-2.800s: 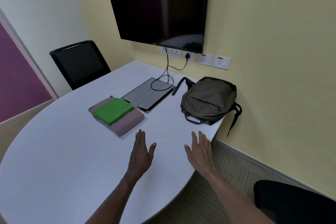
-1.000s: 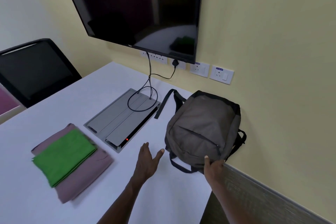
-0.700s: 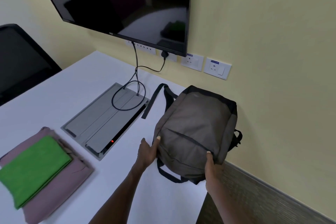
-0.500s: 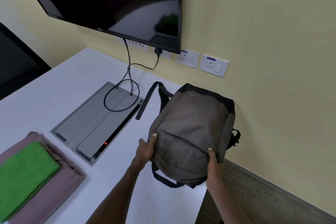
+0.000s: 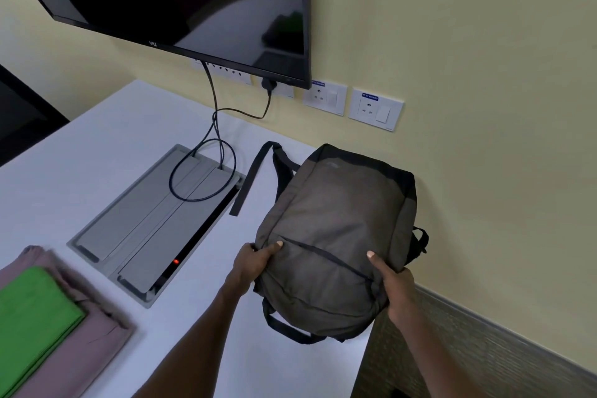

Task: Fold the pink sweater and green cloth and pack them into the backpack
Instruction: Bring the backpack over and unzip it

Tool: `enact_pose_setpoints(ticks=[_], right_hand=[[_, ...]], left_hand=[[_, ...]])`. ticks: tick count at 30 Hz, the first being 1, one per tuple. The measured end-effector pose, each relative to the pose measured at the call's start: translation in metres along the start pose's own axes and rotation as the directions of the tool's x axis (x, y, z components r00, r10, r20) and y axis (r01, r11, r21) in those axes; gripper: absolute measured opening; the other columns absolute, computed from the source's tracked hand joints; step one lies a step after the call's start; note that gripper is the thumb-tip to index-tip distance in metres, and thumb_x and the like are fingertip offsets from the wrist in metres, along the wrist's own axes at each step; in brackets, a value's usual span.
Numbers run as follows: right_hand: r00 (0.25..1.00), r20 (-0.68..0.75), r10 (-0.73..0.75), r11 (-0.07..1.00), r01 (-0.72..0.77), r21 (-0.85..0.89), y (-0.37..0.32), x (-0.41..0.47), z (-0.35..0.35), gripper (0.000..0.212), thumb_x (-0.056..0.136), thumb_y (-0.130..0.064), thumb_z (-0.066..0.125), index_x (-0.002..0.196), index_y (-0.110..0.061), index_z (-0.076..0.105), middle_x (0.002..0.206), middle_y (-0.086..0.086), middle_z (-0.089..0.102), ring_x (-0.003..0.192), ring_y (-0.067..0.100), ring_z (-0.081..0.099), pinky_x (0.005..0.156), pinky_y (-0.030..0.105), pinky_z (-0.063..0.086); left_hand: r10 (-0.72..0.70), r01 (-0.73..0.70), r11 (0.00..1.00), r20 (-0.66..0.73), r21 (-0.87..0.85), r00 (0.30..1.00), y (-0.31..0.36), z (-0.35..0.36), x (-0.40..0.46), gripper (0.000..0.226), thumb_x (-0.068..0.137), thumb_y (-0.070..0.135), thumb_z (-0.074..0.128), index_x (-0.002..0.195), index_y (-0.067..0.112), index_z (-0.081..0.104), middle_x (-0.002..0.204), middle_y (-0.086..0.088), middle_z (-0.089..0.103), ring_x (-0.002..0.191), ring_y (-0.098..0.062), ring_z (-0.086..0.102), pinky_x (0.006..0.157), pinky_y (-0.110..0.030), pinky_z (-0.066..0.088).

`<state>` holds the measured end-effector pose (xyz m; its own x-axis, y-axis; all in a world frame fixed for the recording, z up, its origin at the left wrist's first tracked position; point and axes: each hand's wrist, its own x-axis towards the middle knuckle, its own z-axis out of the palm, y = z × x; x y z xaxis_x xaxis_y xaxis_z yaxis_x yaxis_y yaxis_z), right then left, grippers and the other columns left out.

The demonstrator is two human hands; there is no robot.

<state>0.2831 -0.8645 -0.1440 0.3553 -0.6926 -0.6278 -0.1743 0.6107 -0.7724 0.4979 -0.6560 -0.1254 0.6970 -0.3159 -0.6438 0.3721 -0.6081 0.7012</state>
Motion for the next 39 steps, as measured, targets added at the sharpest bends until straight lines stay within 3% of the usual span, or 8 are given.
enact_pose_setpoints(ticks=[3, 5, 11, 17, 22, 26, 35, 39], right_hand=[[0.998, 0.035, -0.043, 0.999, 0.042, 0.027, -0.009, 0.006, -0.001, 0.076, 0.057, -0.031, 0.094, 0.124, -0.007, 0.064, 0.108, 0.006, 0.075, 0.098, 0.025, 0.072, 0.089, 0.043, 0.057], [0.997, 0.044, -0.064, 0.998, 0.064, 0.021, -0.014, 0.011, -0.002, 0.072, 0.059, -0.029, 0.094, 0.122, -0.008, 0.065, 0.107, 0.005, 0.075, 0.097, 0.024, 0.072, 0.090, 0.044, 0.057], [0.997, 0.043, -0.062, 0.995, 0.065, -0.076, -0.016, 0.025, -0.005, 0.080, 0.052, -0.016, 0.097, 0.124, -0.009, 0.063, 0.111, 0.003, 0.073, 0.098, 0.025, 0.071, 0.088, 0.044, 0.058], [0.990, 0.030, -0.138, 0.979, 0.141, -0.147, -0.012, 0.016, -0.003, 0.063, 0.064, 0.005, 0.086, 0.121, -0.006, 0.063, 0.108, 0.006, 0.073, 0.092, 0.023, 0.071, 0.069, 0.026, 0.059], [0.977, 0.040, -0.210, 0.956, 0.214, -0.199, -0.014, -0.015, -0.002, 0.059, 0.071, 0.010, 0.078, 0.123, -0.010, 0.056, 0.111, 0.006, 0.067, 0.086, 0.011, 0.064, 0.067, 0.024, 0.050], [0.968, 0.068, -0.243, 0.939, 0.252, -0.235, -0.010, -0.049, -0.006, 0.056, 0.077, 0.011, 0.073, 0.126, -0.008, 0.054, 0.108, 0.004, 0.063, 0.082, 0.005, 0.058, 0.064, 0.022, 0.045], [0.946, 0.142, -0.290, 0.888, 0.321, -0.329, 0.027, -0.158, -0.030, 0.048, 0.084, -0.002, 0.073, 0.127, -0.012, 0.053, 0.110, 0.003, 0.065, 0.095, 0.023, 0.062, 0.073, 0.029, 0.048], [0.919, 0.160, -0.359, 0.848, 0.393, -0.355, 0.043, -0.224, -0.042, 0.044, 0.080, -0.001, 0.075, 0.121, -0.010, 0.060, 0.110, 0.005, 0.069, 0.094, 0.020, 0.065, 0.074, 0.029, 0.050]], left_hand=[[0.041, -0.042, 0.999, 0.030, 0.005, 0.999, 0.015, -0.001, 0.018, 0.102, 0.065, 0.073, 0.074, 0.138, 0.006, 0.050, 0.132, -0.009, 0.061, 0.112, -0.027, 0.061, 0.098, -0.041, 0.052], [0.083, -0.085, 0.995, 0.038, 0.045, 0.996, 0.027, 0.003, 0.026, 0.104, 0.063, 0.071, 0.076, 0.139, 0.007, 0.048, 0.134, -0.009, 0.059, 0.113, -0.026, 0.060, 0.101, -0.041, 0.051], [0.193, -0.184, 0.965, -0.029, 0.187, 0.981, 0.034, 0.015, 0.033, 0.085, 0.074, 0.044, 0.083, 0.139, 0.011, 0.042, 0.135, -0.008, 0.054, 0.113, -0.026, 0.055, 0.096, -0.037, 0.047], [0.334, -0.293, 0.904, -0.085, 0.313, 0.939, 0.029, 0.017, 0.015, 0.050, 0.082, 0.029, 0.079, 0.118, 0.014, 0.048, 0.111, -0.002, 0.059, 0.097, -0.023, 0.057, 0.083, -0.037, 0.046], [0.421, -0.360, 0.851, -0.088, 0.382, 0.903, 0.014, 0.013, -0.014, 0.032, 0.086, 0.024, 0.073, 0.107, 0.016, 0.050, 0.098, 0.002, 0.059, 0.089, -0.023, 0.057, 0.077, -0.035, 0.044], [0.467, -0.399, 0.827, -0.089, 0.395, 0.880, 0.004, 0.002, -0.048, 0.024, 0.088, 0.020, 0.068, 0.103, 0.019, 0.049, 0.093, 0.004, 0.059, 0.084, -0.020, 0.055, 0.075, -0.032, 0.040], [0.525, -0.445, 0.818, -0.154, 0.365, 0.837, -0.054, -0.034, -0.163, 0.012, 0.090, 0.014, 0.061, 0.097, 0.017, 0.051, 0.085, 0.008, 0.060, 0.077, -0.016, 0.056, 0.065, -0.029, 0.036], [0.549, -0.480, 0.815, -0.163, 0.325, 0.820, -0.089, -0.058, -0.220, 0.012, 0.092, 0.014, 0.062, 0.097, 0.017, 0.051, 0.086, 0.007, 0.059, 0.074, -0.008, 0.052, 0.060, -0.020, 0.034]])
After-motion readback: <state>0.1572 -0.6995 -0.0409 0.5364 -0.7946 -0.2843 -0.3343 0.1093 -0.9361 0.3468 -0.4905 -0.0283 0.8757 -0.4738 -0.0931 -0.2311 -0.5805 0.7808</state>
